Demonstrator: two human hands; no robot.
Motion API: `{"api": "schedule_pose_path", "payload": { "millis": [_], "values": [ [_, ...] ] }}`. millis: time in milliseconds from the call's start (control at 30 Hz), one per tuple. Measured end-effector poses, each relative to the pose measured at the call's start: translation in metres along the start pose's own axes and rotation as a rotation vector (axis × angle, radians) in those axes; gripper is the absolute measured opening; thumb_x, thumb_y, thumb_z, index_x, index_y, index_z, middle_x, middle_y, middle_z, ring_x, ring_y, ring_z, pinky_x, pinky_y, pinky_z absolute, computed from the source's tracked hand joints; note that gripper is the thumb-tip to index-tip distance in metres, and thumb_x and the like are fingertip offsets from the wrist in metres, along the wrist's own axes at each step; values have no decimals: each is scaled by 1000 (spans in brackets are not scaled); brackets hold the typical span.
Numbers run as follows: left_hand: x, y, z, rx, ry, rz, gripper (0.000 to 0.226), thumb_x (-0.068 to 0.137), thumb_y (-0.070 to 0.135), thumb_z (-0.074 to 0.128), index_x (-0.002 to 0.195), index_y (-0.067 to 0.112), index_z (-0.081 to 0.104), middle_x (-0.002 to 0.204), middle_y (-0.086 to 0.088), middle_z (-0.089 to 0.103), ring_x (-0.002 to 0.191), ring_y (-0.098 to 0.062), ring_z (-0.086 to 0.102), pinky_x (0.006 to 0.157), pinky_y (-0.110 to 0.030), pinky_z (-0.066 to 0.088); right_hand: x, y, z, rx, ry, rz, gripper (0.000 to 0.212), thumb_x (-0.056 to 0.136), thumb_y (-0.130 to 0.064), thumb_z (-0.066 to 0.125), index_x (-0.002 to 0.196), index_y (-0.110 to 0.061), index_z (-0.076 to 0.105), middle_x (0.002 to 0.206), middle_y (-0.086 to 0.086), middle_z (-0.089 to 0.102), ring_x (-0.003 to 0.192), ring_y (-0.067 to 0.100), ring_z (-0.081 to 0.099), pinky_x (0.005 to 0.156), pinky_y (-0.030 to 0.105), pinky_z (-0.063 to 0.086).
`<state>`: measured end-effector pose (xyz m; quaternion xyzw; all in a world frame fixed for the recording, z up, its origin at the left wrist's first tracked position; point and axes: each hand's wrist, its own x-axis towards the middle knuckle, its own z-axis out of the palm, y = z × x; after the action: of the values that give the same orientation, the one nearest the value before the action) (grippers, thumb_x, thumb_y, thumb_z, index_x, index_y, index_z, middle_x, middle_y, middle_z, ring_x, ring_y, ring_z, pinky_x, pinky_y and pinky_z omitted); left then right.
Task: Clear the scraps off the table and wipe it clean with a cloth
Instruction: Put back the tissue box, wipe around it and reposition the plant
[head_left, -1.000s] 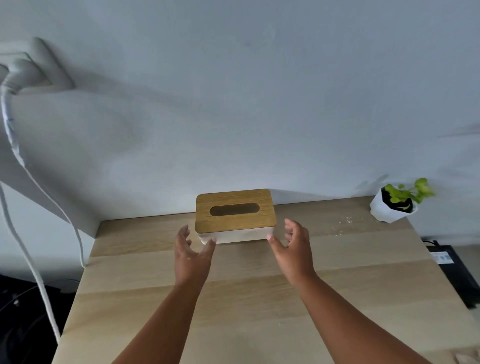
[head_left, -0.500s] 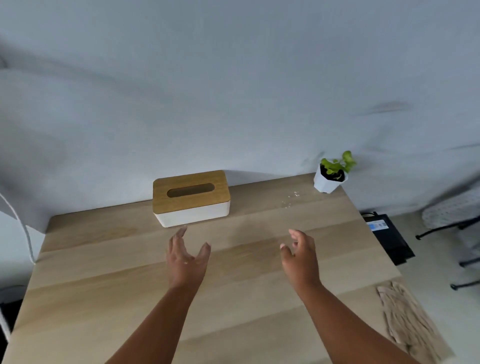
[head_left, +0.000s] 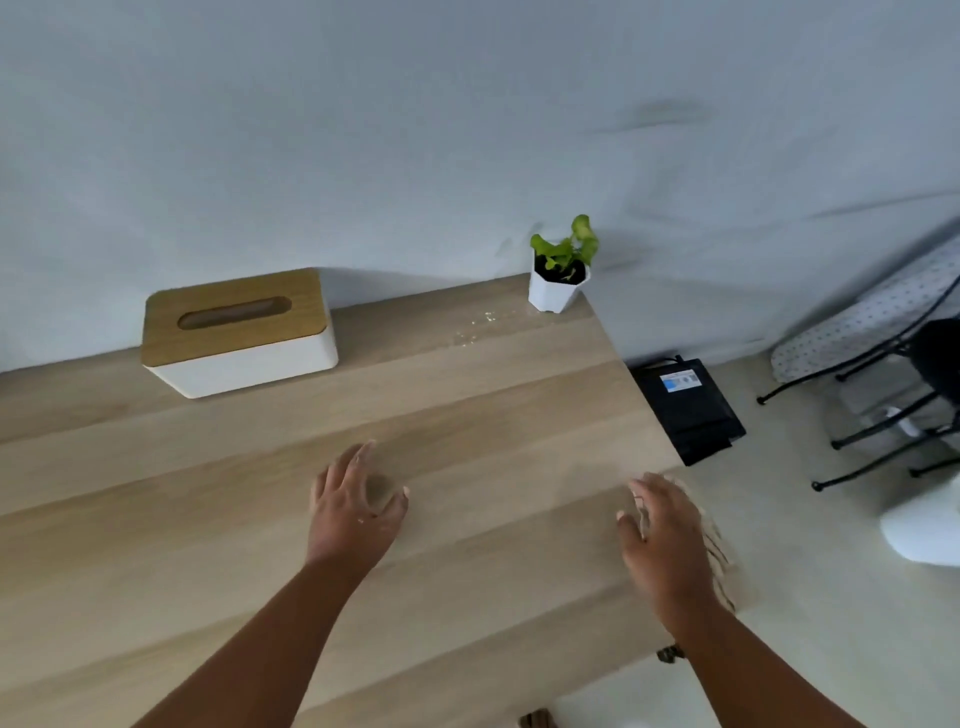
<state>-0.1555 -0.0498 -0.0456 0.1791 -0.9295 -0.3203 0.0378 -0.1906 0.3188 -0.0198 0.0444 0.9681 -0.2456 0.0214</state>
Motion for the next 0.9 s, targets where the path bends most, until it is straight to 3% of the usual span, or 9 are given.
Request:
{"api": "schedule_pose_path", "payload": {
  "millis": [133,300,400,600,900],
  "values": [
    [-5,20,22,105,6,14,75,85,43,76,149,20,46,153,-4,45,142,-29,33,122,-54,24,-11,59,-21,-69,-32,-87,51,90,-14,68,139,-24,61,151,-1,50,137,24,46,113,47,43],
    [-5,27,34,316,-15,-15,84,79,71,52,150,27,44,165,-5,28,154,-32,12,124,-55,-6,-15,110,-24,-228,-165,-314,57,99,-37,57,154,-28,44,167,-1,28,149,26,32,117,42,35],
    [9,16,30,399,6,-4,90,78,81,41,151,28,42,166,-5,24,155,-32,9,124,-59,-4,-8,125,-24,-310,-162,-443,57,100,-46,47,154,-29,43,166,2,29,150,27,31,116,43,37],
    [15,6,42,422,72,-31,89,81,83,38,152,29,41,166,-4,27,155,-28,13,125,-56,3,8,124,-12,-341,-183,-617,52,102,-42,44,151,-25,47,167,2,28,154,29,24,117,52,36],
    [20,-4,48,452,129,-18,87,80,83,42,149,30,43,164,-3,31,155,-28,17,124,-56,10,66,45,35,-334,-230,-706,63,99,-40,44,158,-22,35,171,1,17,158,30,14,123,54,24]
  ]
}}
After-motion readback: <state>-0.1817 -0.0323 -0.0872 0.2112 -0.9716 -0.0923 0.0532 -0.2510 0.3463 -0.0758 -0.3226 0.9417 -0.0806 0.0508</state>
